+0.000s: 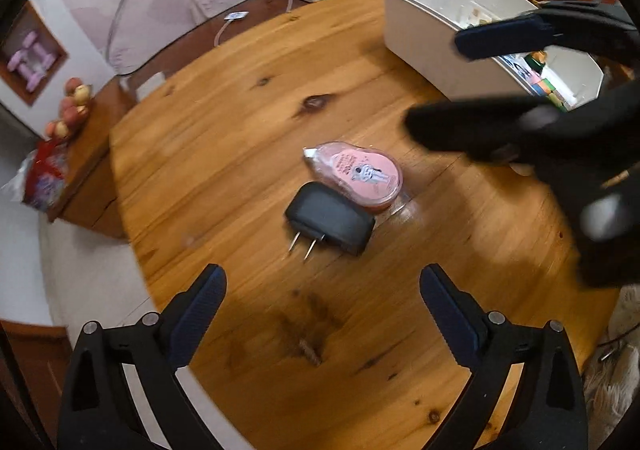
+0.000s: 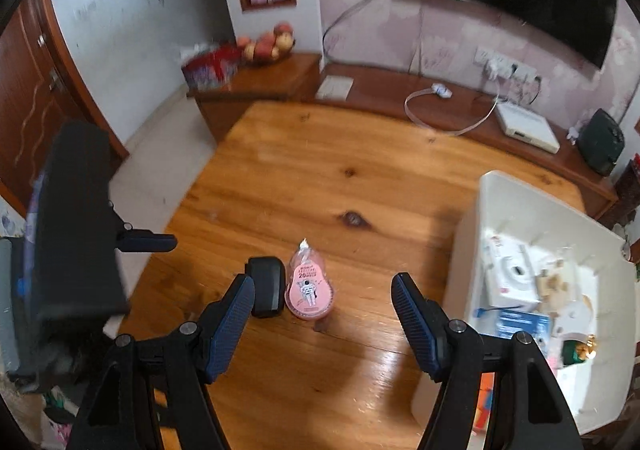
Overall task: Organize rigid objects
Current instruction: 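Grasp the black charger plug with the left tool while the right tool approaches the pink tape, then close the right tool on the pink correction-tape dispenser and lift it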
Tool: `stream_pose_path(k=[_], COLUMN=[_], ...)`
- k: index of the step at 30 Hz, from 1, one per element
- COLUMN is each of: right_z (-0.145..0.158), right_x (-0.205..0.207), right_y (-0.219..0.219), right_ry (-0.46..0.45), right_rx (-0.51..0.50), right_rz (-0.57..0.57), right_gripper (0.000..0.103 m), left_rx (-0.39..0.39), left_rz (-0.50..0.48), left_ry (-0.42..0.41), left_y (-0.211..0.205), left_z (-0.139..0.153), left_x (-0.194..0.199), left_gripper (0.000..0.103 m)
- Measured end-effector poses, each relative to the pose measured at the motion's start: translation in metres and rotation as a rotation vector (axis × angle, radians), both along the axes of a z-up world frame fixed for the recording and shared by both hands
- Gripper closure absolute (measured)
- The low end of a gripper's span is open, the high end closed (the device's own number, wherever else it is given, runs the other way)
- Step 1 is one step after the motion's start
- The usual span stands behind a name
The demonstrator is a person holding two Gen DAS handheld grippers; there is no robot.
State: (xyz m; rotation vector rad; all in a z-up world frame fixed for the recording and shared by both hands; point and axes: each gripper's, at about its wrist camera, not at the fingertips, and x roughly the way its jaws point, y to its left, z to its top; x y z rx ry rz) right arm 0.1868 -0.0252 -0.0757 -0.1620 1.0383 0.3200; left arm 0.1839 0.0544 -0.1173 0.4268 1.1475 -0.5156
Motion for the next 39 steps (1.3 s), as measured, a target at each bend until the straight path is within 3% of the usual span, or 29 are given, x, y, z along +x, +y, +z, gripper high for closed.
stream_pose_path(k=[8,17,22,25,28,32,39], right_z=[-0.038,-0.047,-0.050,-0.052,-0.054,-0.058,-0.073], right_x=[0.029,0.039,0.040,0.040,0.041,0.040,0.041], right_y=[-0.008,-0.018,-0.015,-0.013,-0.011,-0.006,0.010], right_ry=[0.121,0.147,0.154,0.165,0.172,0.182,0.204], right_rx=[0.030,0.017,0.013,0.012,0.017,0.022,0.007], right_rz=[-0.053,-0.064,-0.051,-0.045,-0.044,-0.040,-0.021], right_gripper=[0.031,0.032,0.032,0.032,0.032,0.032,0.032], left_rx=[-0.078,-0.089,-0.117,-0.134,-0.146,-0.099,-0.044], left_rz=[-0.032,-0.104,-0.124,-0.101,-0.089,-0.082,0.055], left_ry=[0.039,0.088,0.054,0.028,0.022,-0.051,-0.071], left_y=[-0.007,-0.015,-0.013,-0.003,0.003,0.003,0.025], left_z=[-0.018,-0.041,-0.039,-0.037,-0.036,-0.036,-0.035], left_x=[0.024,0.035,0.031,0.029,0.025,0.013,-0.006], left_gripper=[0.005,0.006,0.020,0.034,0.034,0.034,0.034])
